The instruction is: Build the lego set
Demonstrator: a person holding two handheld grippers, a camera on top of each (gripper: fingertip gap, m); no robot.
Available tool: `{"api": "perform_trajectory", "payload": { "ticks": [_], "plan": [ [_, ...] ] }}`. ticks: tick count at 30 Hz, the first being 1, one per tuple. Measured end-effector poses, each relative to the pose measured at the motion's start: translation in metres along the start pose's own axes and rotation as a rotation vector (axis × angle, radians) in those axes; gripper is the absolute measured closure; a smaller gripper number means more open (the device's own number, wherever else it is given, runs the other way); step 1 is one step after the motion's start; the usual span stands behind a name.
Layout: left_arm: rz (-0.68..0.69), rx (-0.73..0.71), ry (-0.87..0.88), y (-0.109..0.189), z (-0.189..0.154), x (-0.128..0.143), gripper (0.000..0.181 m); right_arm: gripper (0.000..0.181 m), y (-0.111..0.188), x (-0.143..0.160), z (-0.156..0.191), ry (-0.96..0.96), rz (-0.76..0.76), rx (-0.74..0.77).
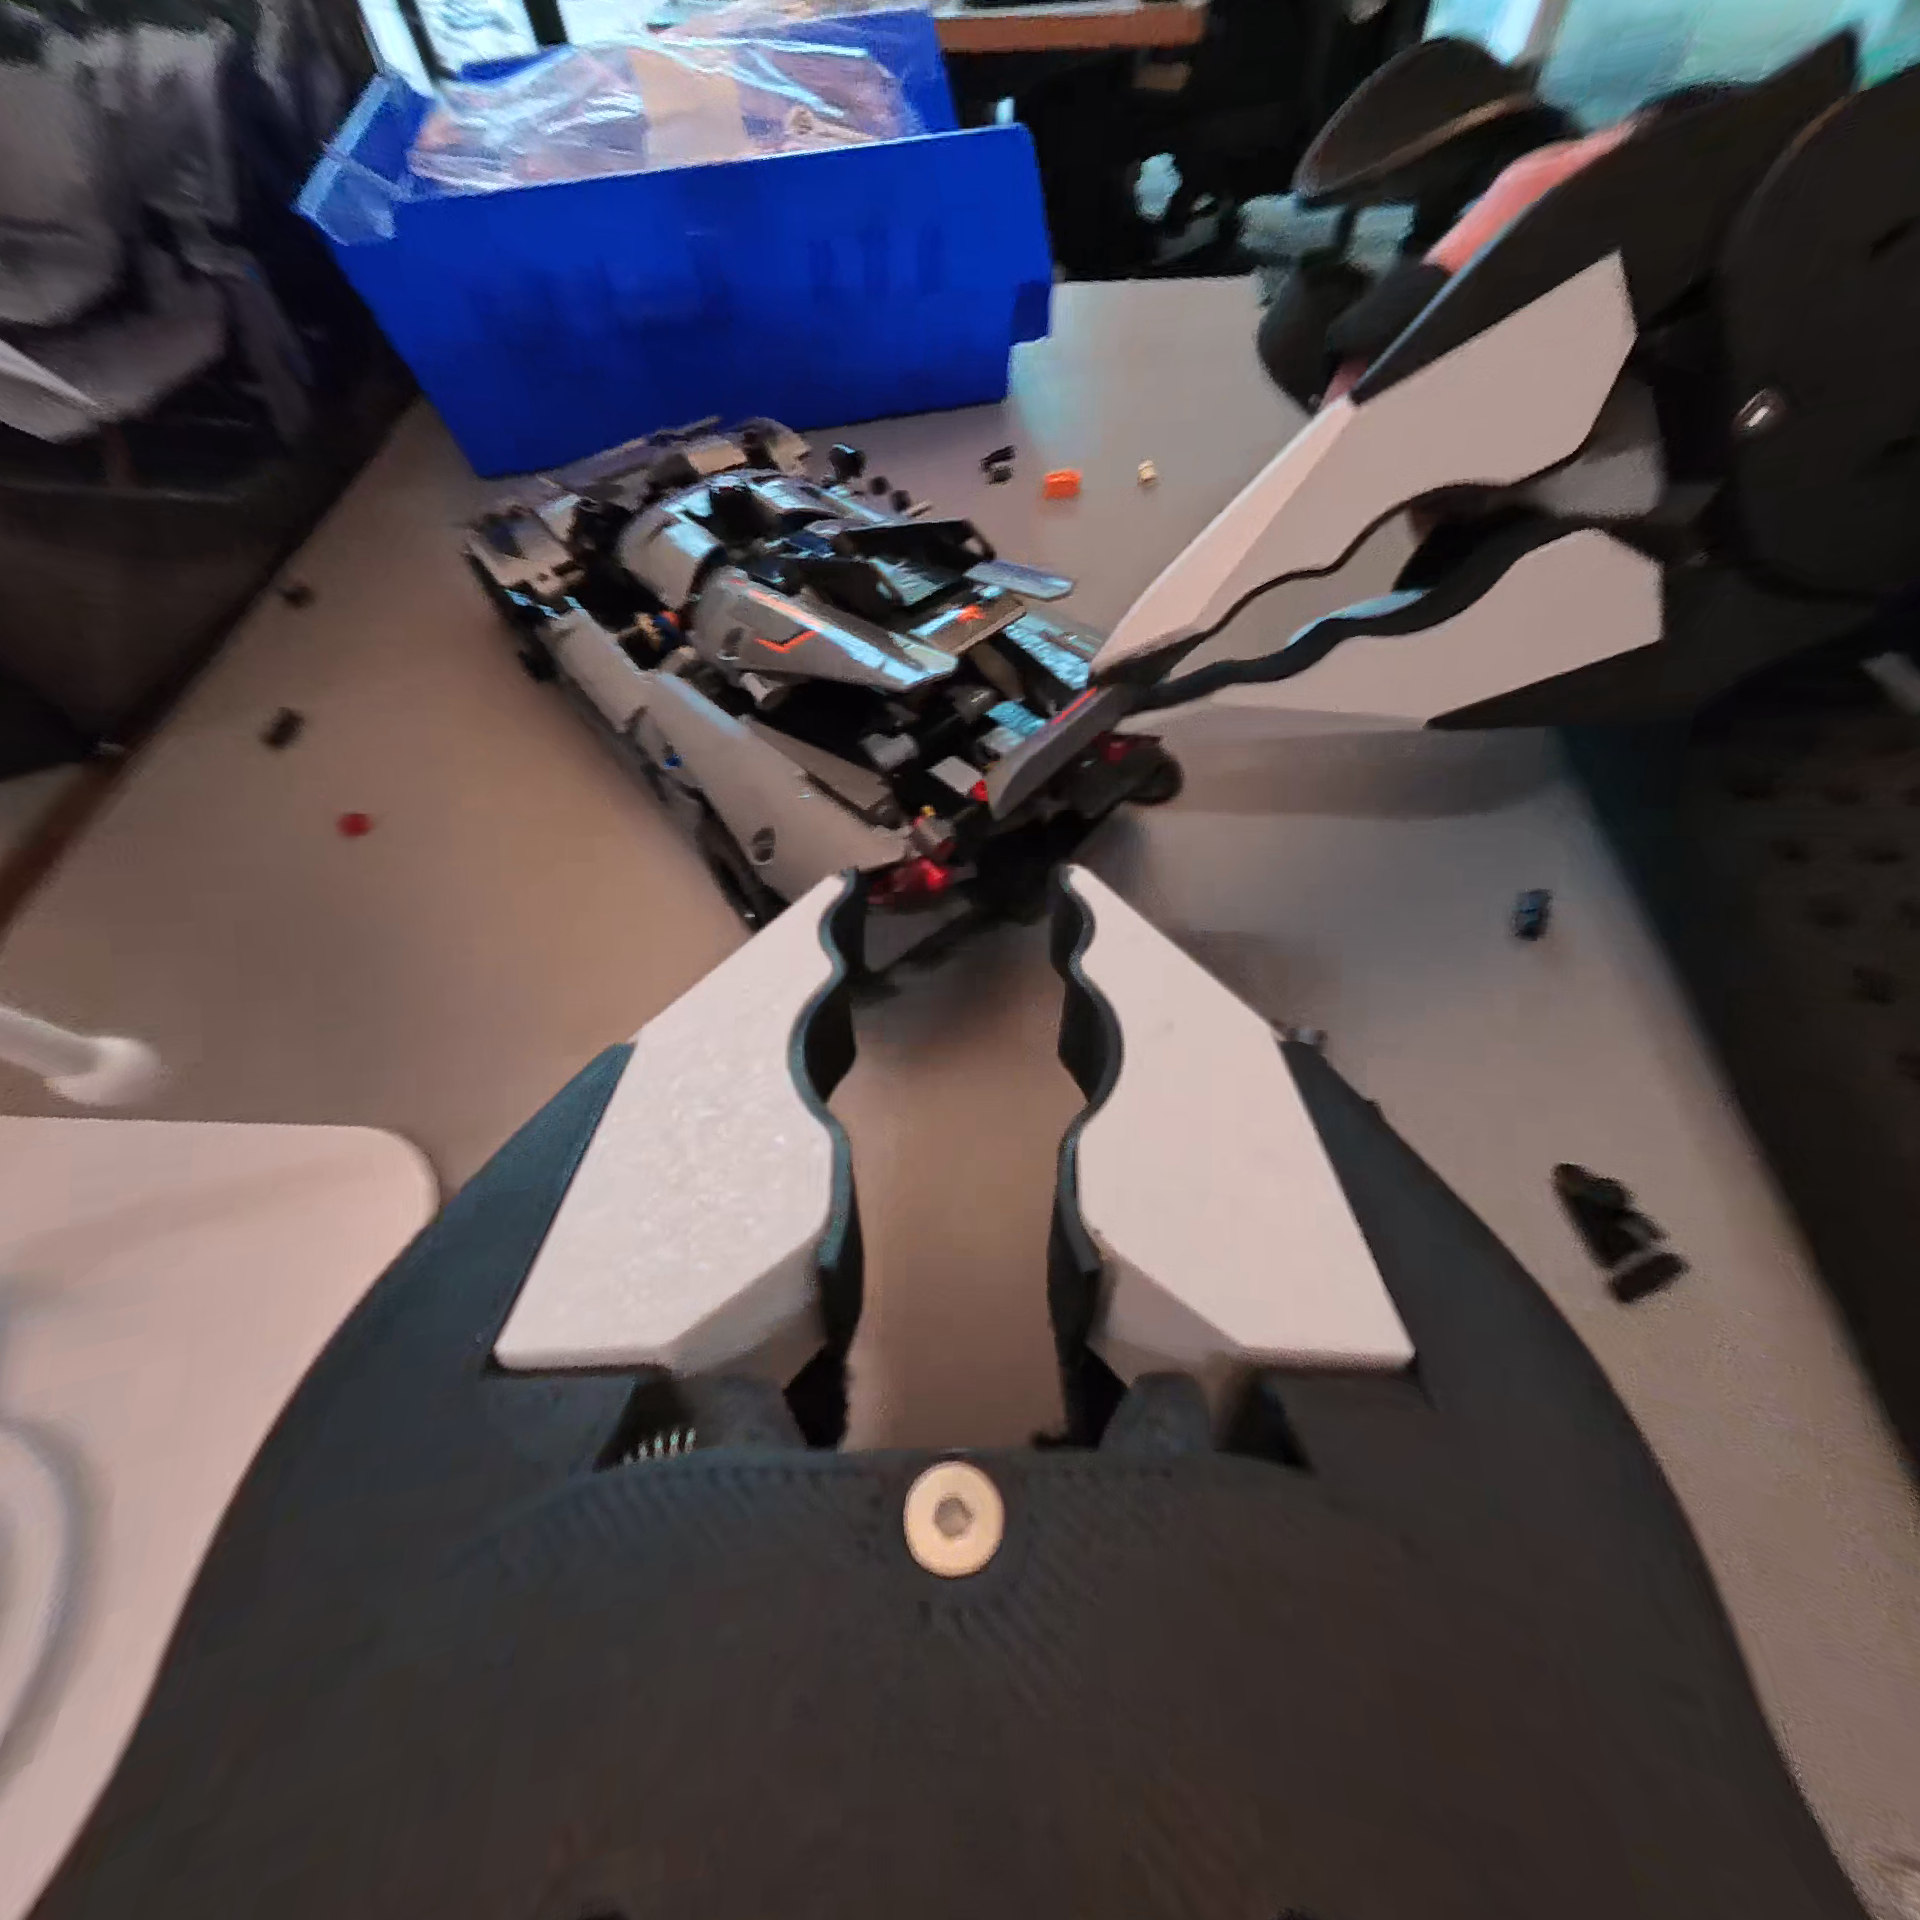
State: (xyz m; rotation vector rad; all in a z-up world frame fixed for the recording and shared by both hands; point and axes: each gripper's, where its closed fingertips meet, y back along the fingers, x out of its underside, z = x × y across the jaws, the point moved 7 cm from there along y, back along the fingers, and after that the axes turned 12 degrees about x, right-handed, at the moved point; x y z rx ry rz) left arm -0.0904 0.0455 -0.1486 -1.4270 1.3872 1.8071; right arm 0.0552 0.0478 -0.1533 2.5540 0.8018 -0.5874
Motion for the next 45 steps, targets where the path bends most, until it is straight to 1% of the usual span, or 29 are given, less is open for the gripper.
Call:
{"api": "perform_trajectory", "payload": {
  "ticks": [4,8,11,14,19,23,27,30,38,45],
  "plan": [
    [0.085,-0.139,-0.149,-0.007,-0.002,-0.001,0.143,0.177,-0.005,-0.001,0.0,-0.01,0.073,-0.015],
    [0.141,-0.213,-0.249,-0.018,-0.004,0.0,0.14,0.177,-0.008,-0.001,0.0,0.003,0.119,-0.031],
    [0.165,-0.264,-0.307,-0.025,-0.006,0.001,0.138,0.177,-0.009,0.0,-0.009,-0.049,0.148,-0.091],
    [0.185,-0.315,-0.365,-0.03,-0.007,-0.001,0.135,0.177,-0.011,-0.001,-0.013,-0.09,0.181,-0.201],
    [0.215,-0.383,-0.431,-0.041,-0.009,0.001,0.13,0.177,-0.02,-0.003,-0.018,-0.038,0.249,-0.299],
    [0.211,-0.438,-0.44,-0.041,-0.005,0.002,0.129,0.177,-0.025,-0.006,-0.021,0.016,0.285,-0.342],
    [0.187,-0.463,-0.422,-0.036,-0.001,0.001,0.126,0.177,-0.024,-0.007,-0.022,0.067,0.296,-0.352],
    [0.185,-0.466,-0.419,-0.036,0.001,0.002,0.124,0.177,-0.024,-0.006,-0.022,0.06,0.299,-0.351],
    [0.174,-0.463,-0.413,-0.036,0.002,0.004,0.122,0.177,-0.022,-0.007,-0.021,0.073,0.312,-0.287],
    [0.169,-0.468,-0.424,-0.036,0.001,0.004,0.125,0.177,-0.025,-0.013,-0.012,0.101,0.296,-0.228]
  ]
}}
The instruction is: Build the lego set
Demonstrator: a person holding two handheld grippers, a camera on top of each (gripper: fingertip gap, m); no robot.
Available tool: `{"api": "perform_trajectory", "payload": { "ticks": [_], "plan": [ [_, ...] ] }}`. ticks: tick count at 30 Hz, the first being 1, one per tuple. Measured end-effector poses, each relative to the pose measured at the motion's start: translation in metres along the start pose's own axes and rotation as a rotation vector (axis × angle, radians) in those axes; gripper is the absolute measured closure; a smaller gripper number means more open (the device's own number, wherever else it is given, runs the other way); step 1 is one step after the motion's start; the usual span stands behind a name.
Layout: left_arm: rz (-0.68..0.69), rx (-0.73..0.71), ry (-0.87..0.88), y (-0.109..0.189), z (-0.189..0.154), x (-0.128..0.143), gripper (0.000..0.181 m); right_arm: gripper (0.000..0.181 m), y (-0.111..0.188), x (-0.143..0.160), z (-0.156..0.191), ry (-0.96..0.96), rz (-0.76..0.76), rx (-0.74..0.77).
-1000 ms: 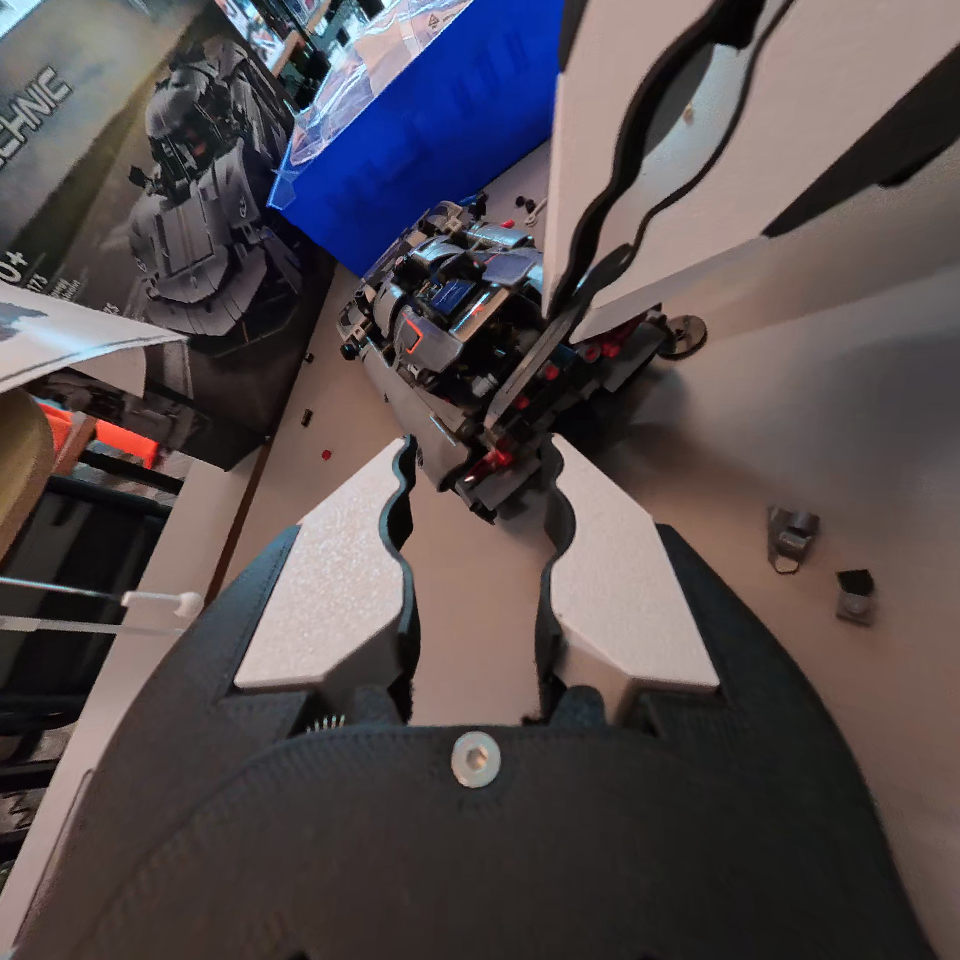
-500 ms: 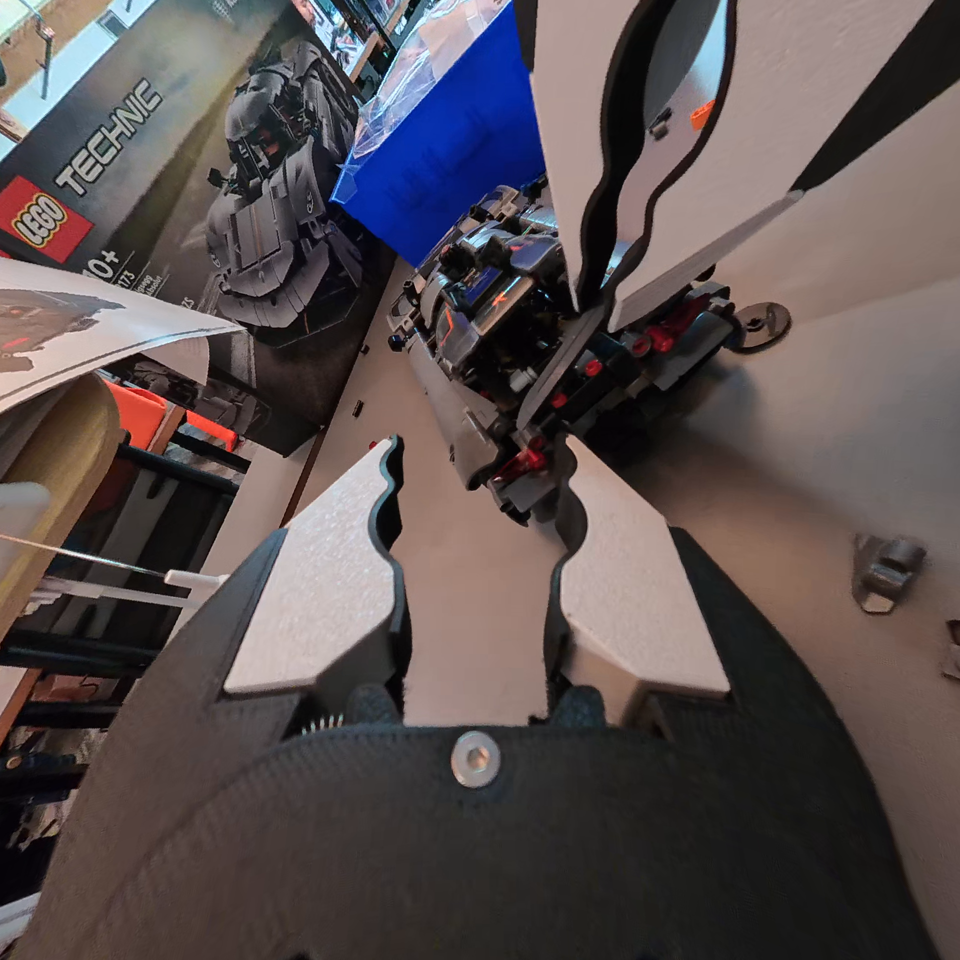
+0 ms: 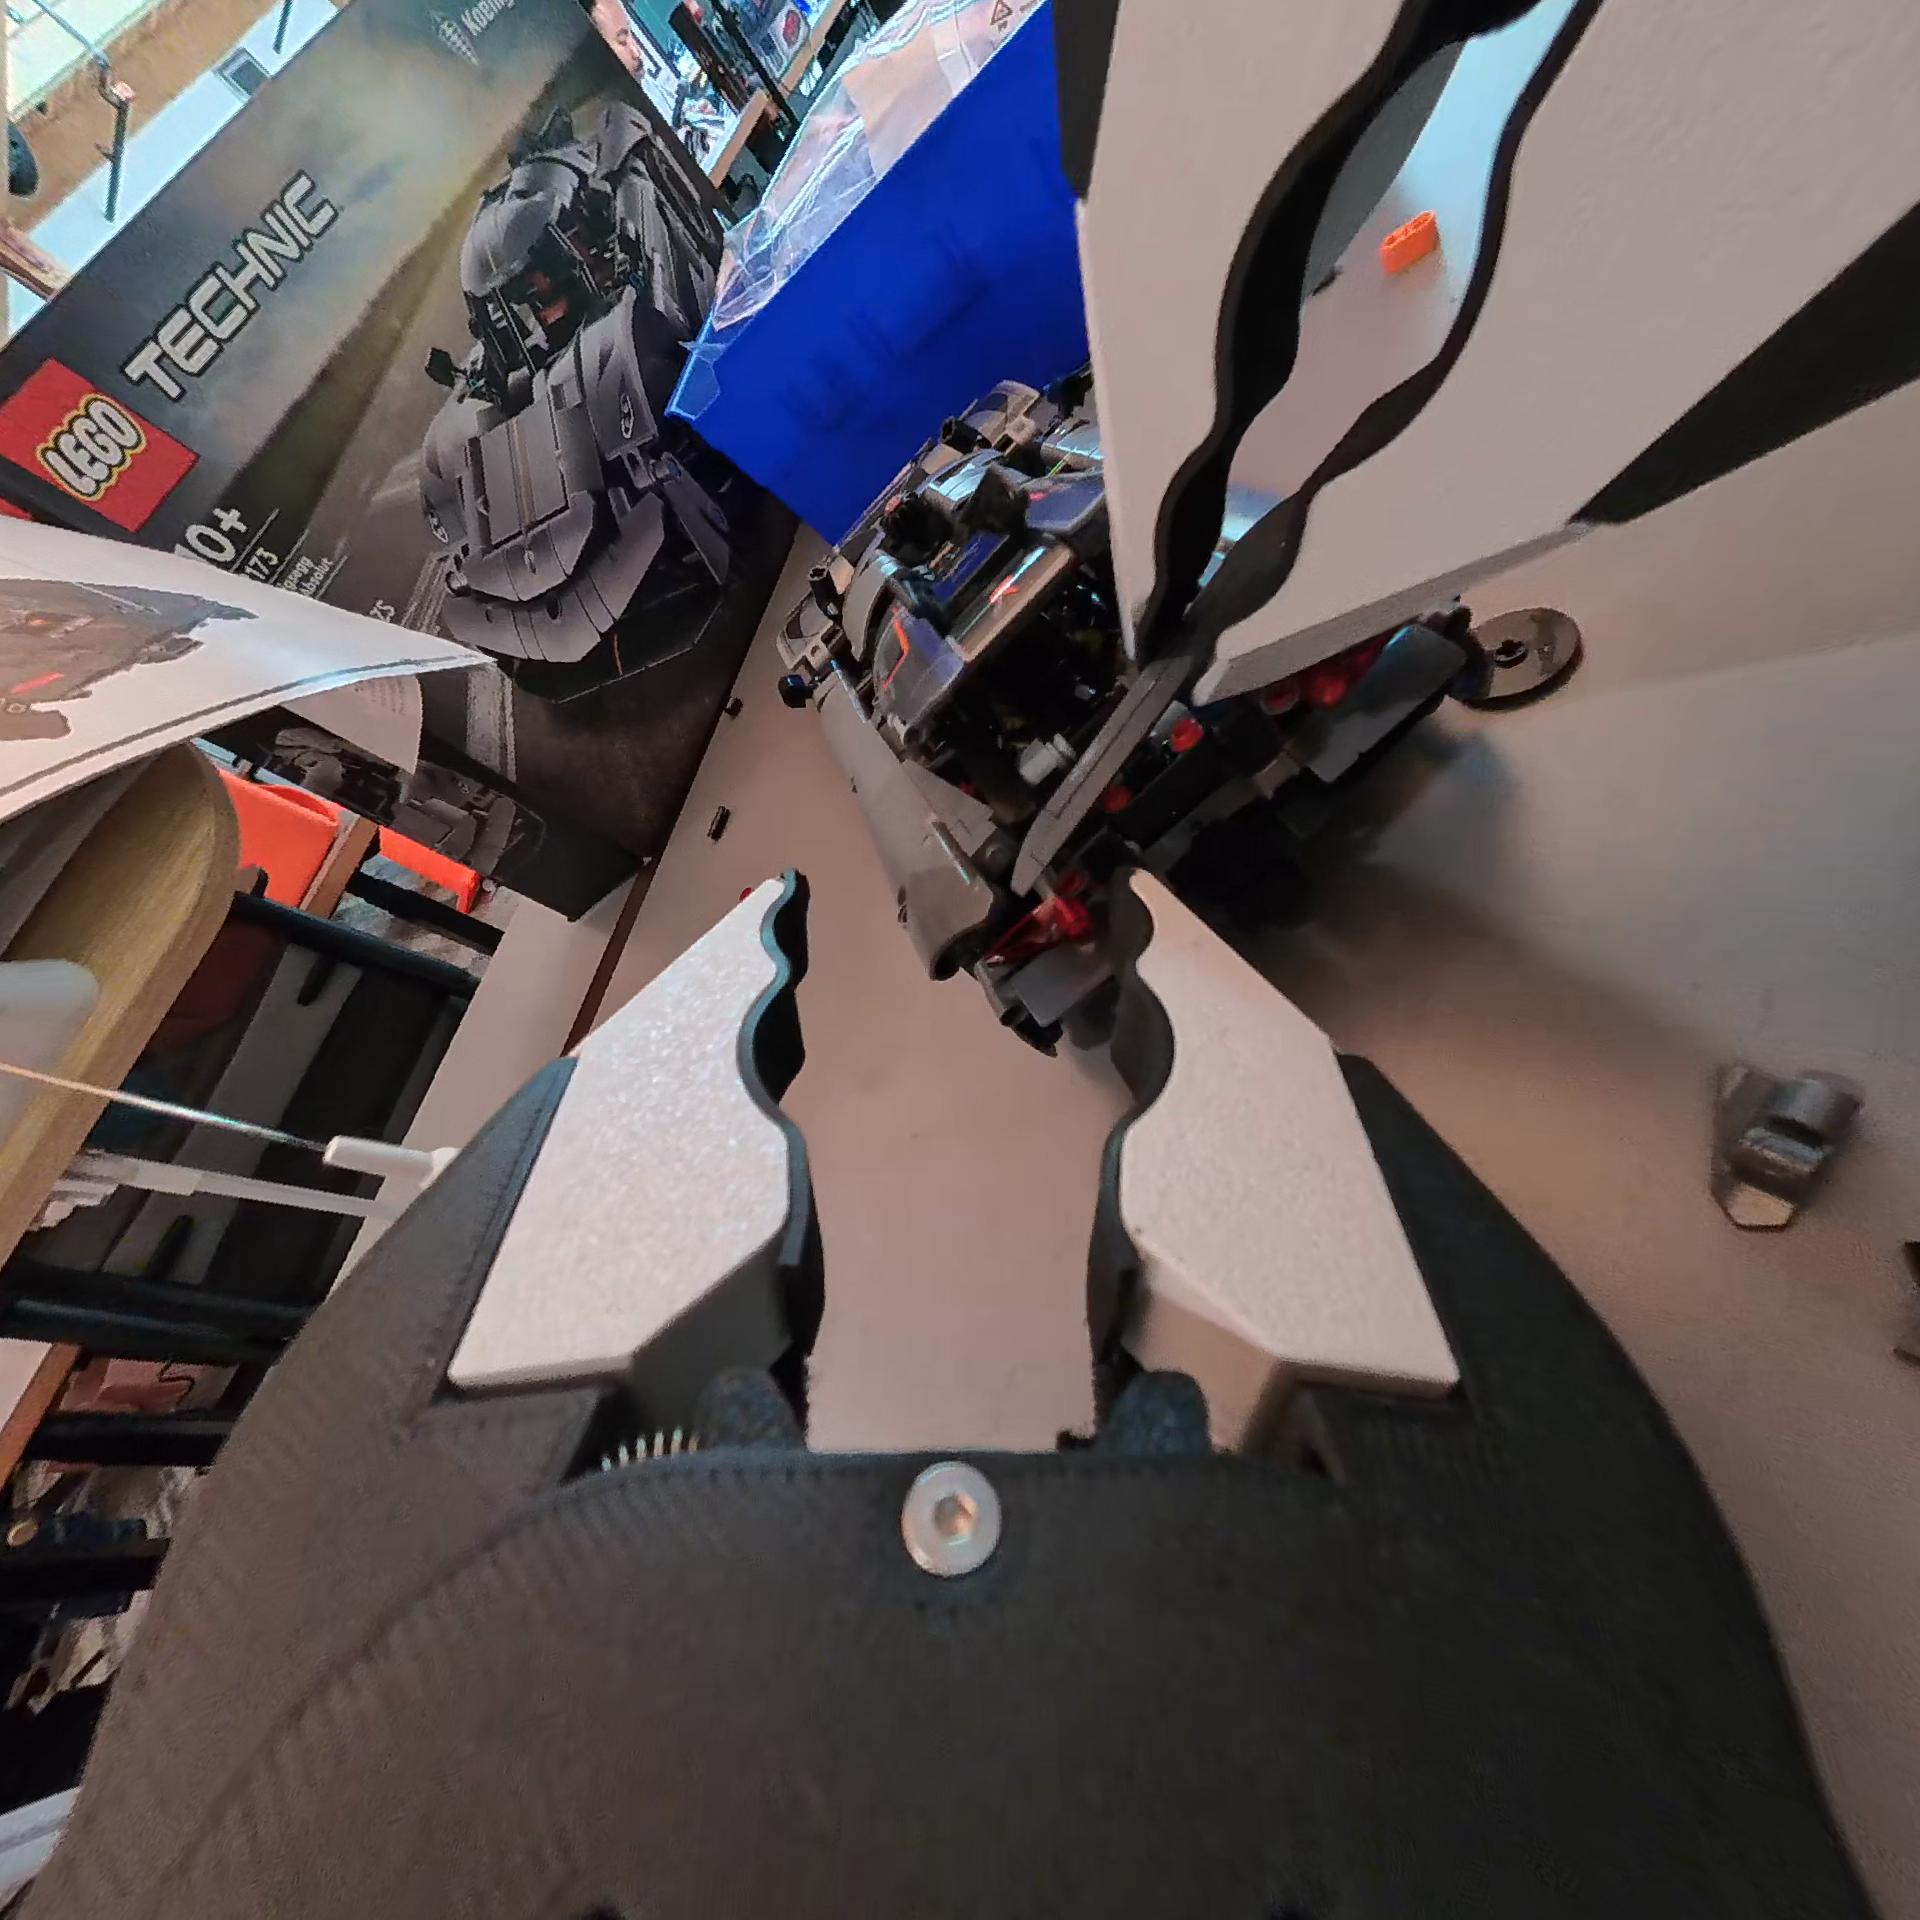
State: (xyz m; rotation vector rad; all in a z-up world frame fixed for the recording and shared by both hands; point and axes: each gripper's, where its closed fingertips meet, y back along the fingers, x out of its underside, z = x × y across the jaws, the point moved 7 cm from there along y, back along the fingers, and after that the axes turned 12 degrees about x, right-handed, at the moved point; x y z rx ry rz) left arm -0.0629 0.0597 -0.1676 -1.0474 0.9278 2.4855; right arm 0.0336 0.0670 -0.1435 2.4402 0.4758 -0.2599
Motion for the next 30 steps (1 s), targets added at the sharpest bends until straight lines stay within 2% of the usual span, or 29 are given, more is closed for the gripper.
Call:
{"api": "perform_trajectory", "payload": {
  "ticks": [11,30],
  "plan": [
    [-0.051,-0.006,0.055,0.003,0.004,0.002,0.128,0.176,-0.002,0.002,0.003,-0.066,-0.09,0.019],
    [-0.056,0.001,0.073,0.001,0.004,0.003,0.13,0.176,-0.004,0.015,0.005,-0.155,-0.309,0.043]
  ]
}}
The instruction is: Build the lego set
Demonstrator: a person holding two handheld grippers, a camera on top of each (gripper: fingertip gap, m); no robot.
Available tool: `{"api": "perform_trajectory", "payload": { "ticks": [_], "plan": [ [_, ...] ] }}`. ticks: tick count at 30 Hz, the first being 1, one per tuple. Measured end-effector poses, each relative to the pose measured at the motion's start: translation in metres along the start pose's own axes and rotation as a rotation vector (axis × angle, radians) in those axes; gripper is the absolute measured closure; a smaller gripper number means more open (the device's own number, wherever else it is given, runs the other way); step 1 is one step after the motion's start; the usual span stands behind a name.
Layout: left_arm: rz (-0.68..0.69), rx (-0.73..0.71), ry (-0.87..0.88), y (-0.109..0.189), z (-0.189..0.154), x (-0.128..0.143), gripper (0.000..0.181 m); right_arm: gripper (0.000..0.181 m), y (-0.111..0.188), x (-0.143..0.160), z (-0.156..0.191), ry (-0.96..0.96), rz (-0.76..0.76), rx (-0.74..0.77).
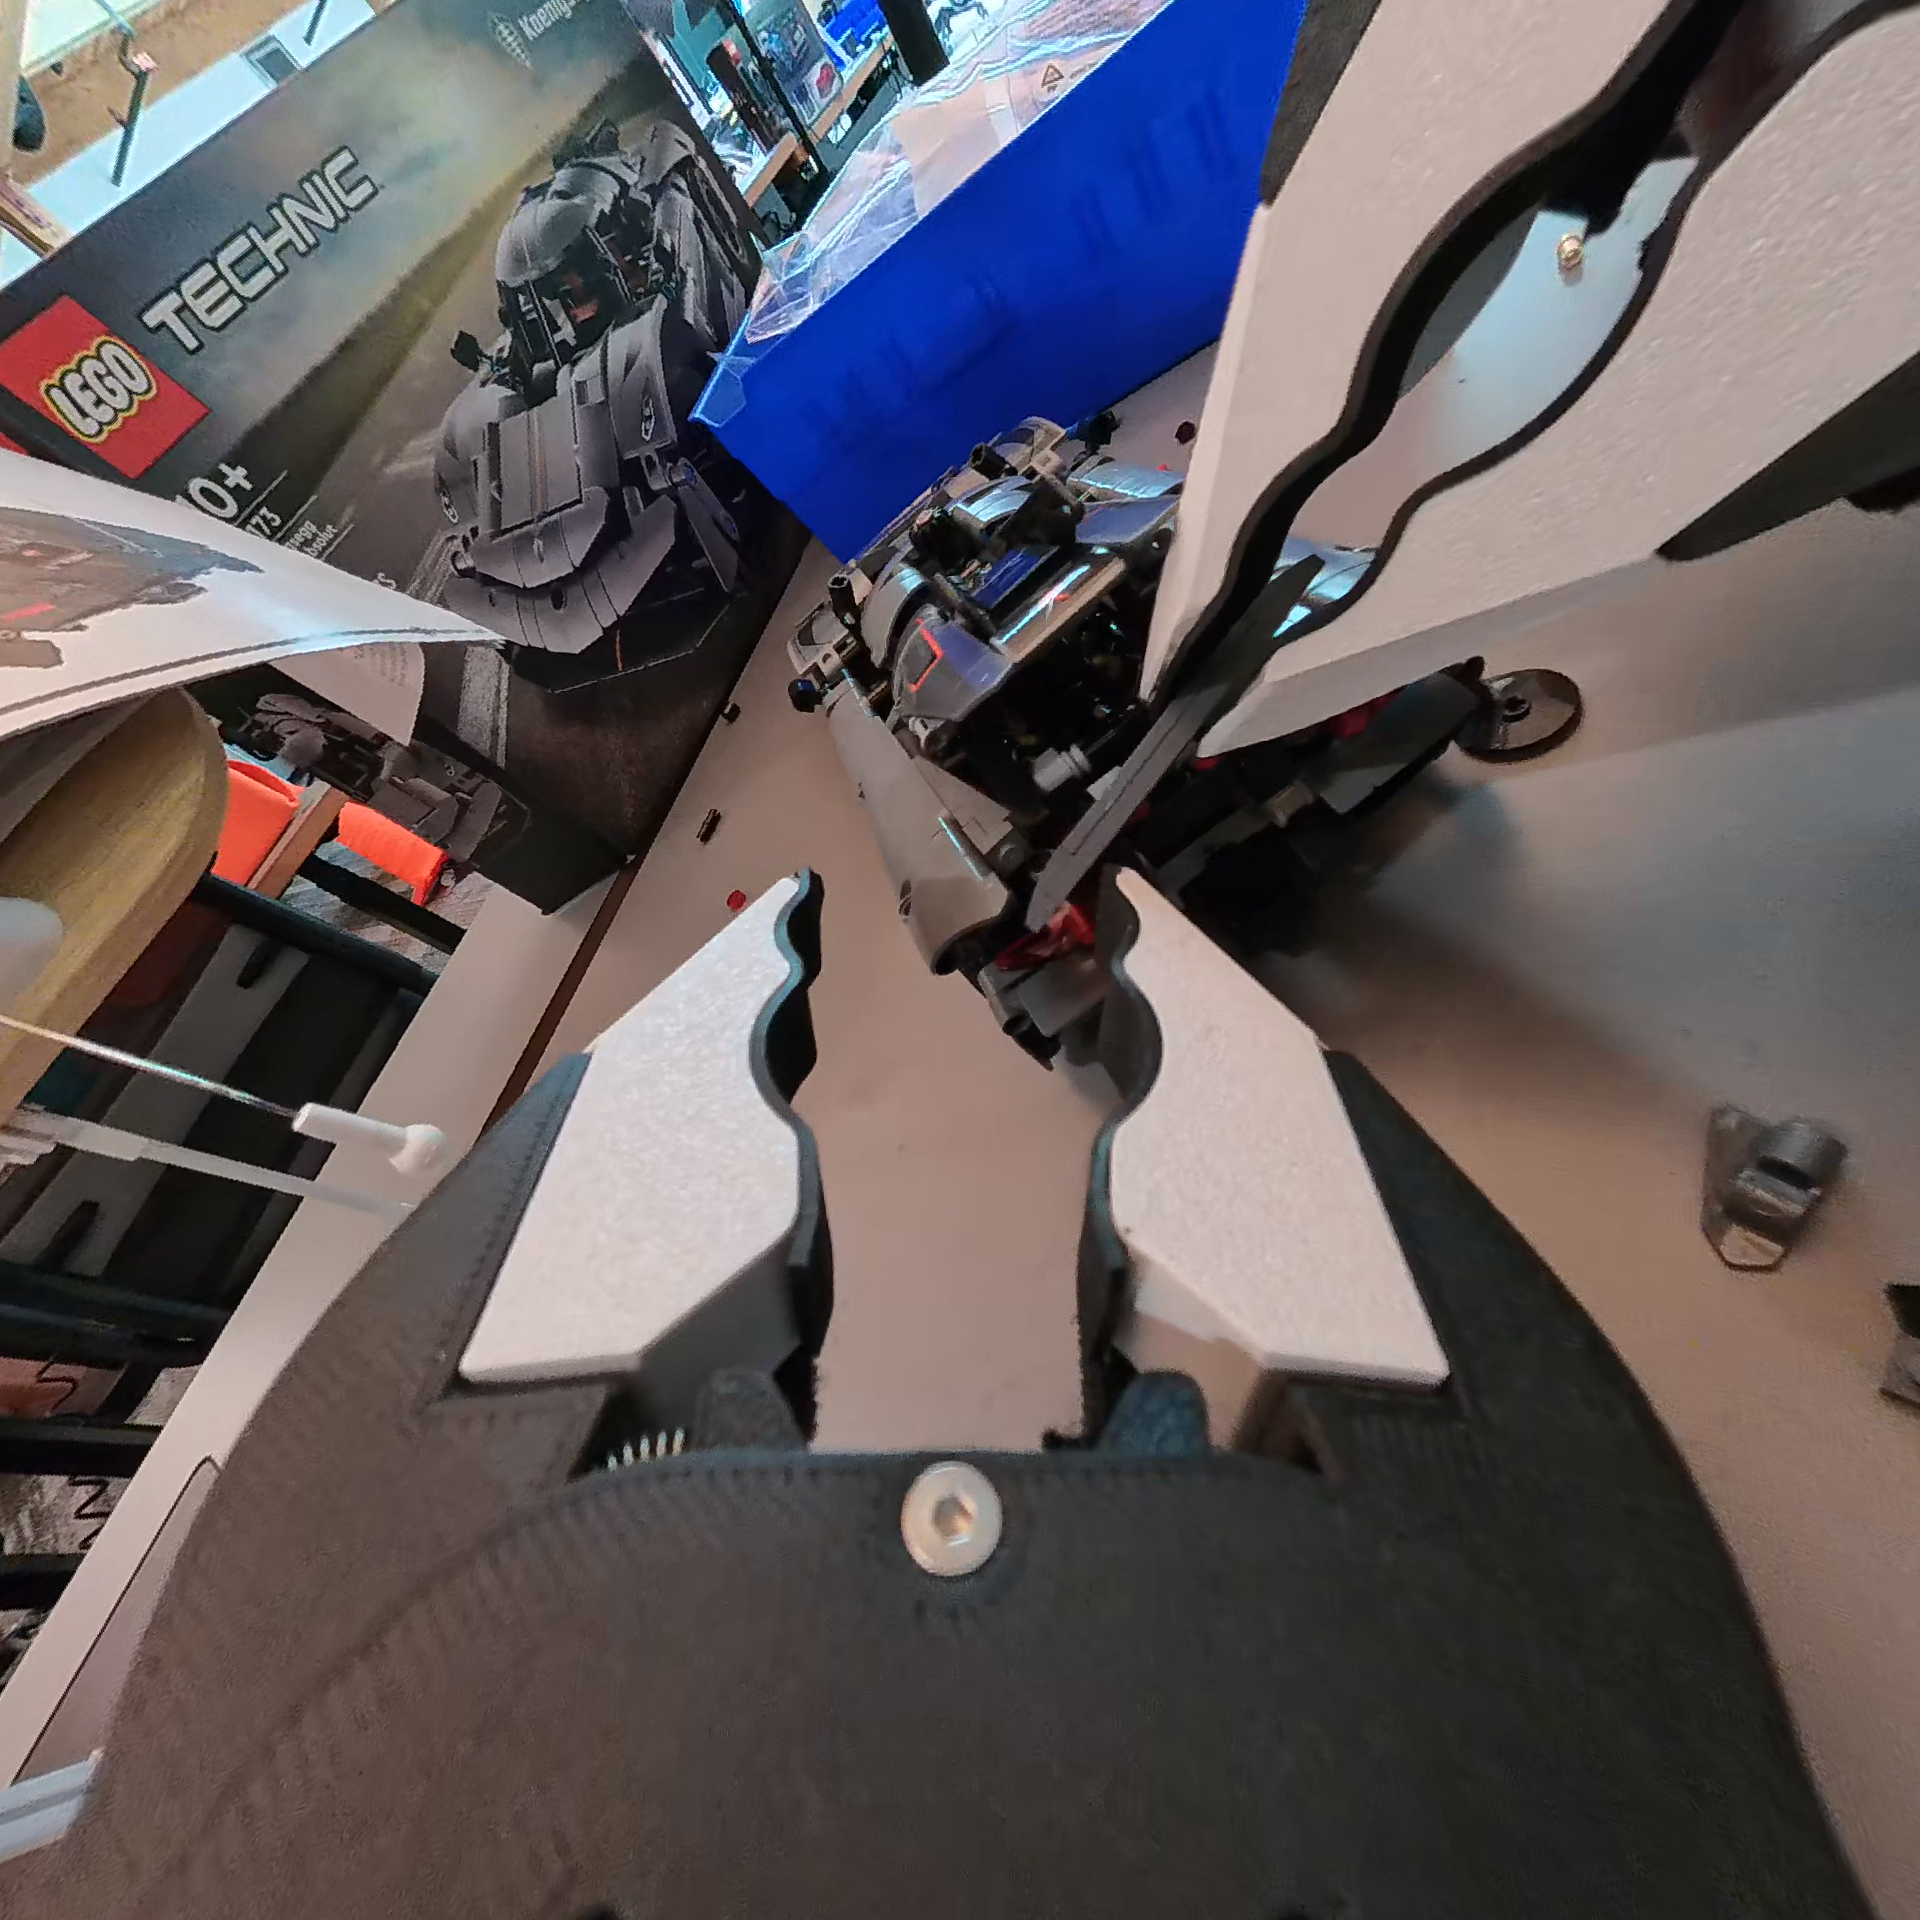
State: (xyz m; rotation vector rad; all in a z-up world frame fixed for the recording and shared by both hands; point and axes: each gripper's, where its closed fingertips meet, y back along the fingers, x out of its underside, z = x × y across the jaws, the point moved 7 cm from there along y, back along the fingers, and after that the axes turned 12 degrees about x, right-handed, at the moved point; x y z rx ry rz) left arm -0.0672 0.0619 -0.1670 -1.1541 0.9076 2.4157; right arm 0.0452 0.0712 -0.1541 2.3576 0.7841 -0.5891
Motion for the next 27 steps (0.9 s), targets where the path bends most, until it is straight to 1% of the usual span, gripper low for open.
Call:
{"api": "perform_trajectory", "payload": {
  "ticks": [8,17,27],
  "plan": [
    [0.006,0.006,0.002,-0.0004,-0.0002,0.0011,0.131,0.175,0.0014,0.0018,0.0,-0.039,-0.031,-0.024],
    [0.006,0.01,0.013,-0.0006,0.0,0.0019,0.131,0.176,0.0022,0.0059,-0.0032,-0.117,-0.07,-0.086],
    [0.005,0.013,0.026,-0.001,0.0006,0.0026,0.131,0.176,0.0031,0.0097,-0.0076,-0.167,-0.085,-0.117]
  ]
}}
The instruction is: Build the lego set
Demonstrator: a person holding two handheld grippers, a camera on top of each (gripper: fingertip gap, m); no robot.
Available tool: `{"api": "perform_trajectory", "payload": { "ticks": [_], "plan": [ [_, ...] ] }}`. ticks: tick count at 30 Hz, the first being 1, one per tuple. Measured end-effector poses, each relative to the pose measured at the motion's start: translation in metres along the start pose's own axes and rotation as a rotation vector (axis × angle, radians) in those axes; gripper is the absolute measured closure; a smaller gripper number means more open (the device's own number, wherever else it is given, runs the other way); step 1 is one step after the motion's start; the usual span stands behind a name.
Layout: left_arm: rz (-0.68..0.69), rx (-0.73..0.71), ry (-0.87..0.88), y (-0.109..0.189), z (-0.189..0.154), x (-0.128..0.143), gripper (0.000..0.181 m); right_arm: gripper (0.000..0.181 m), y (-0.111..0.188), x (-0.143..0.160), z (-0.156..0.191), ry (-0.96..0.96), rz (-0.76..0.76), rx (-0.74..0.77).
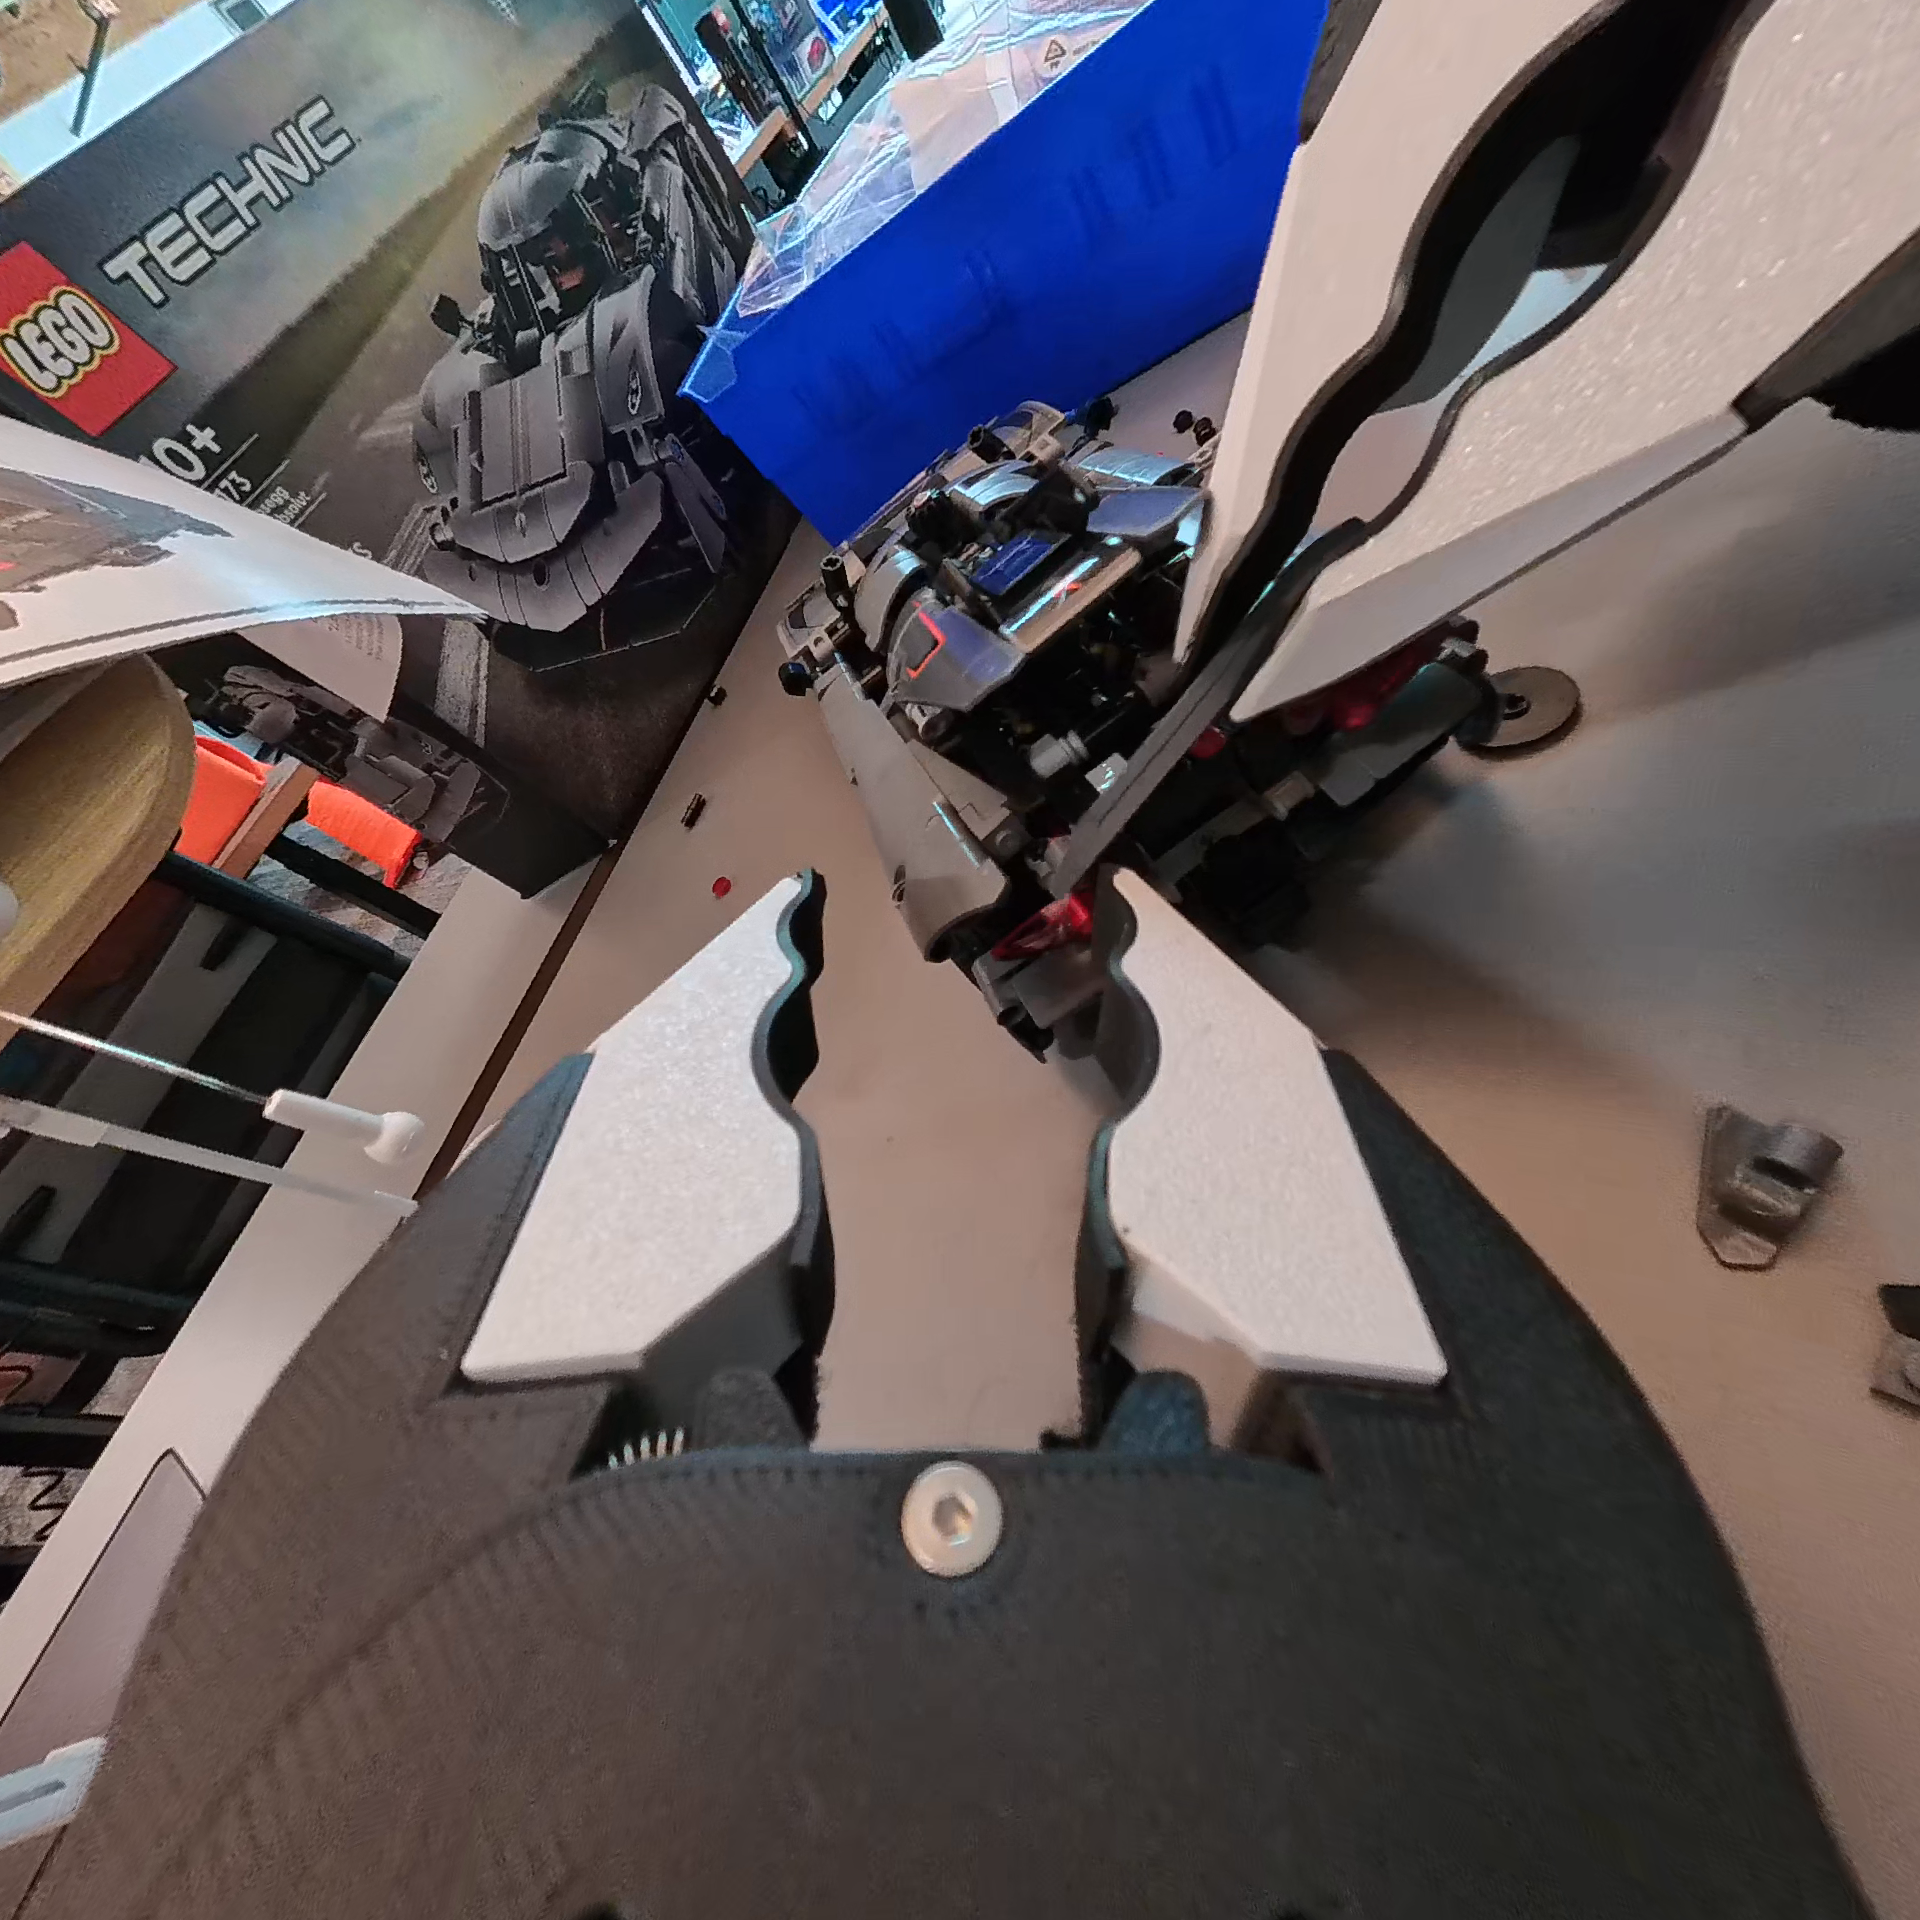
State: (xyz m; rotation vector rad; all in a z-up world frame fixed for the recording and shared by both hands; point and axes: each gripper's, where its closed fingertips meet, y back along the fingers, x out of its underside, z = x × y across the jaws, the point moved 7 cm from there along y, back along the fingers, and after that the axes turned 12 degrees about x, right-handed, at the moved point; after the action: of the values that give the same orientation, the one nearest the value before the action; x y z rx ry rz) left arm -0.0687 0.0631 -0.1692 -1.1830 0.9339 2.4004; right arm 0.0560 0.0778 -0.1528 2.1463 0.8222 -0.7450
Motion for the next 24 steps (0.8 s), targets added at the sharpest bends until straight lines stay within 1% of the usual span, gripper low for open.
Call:
{"api": "perform_trajectory", "payload": {
  "ticks": [11,21,24],
  "plan": [
    [0.001,0.007,0.004,0.0,0.001,0.002,0.13,0.177,0.012,-0.001,-0.016,-0.112,-0.074,-0.003],
    [0.004,0.007,0.002,0.0,0.0,0.002,0.13,0.177,0.017,-0.001,-0.021,-0.169,-0.124,-0.042],
    [0.005,0.009,-0.002,0.0,-0.001,0.001,0.131,0.177,0.021,-0.004,-0.025,-0.208,-0.174,-0.052]
  ]
}}
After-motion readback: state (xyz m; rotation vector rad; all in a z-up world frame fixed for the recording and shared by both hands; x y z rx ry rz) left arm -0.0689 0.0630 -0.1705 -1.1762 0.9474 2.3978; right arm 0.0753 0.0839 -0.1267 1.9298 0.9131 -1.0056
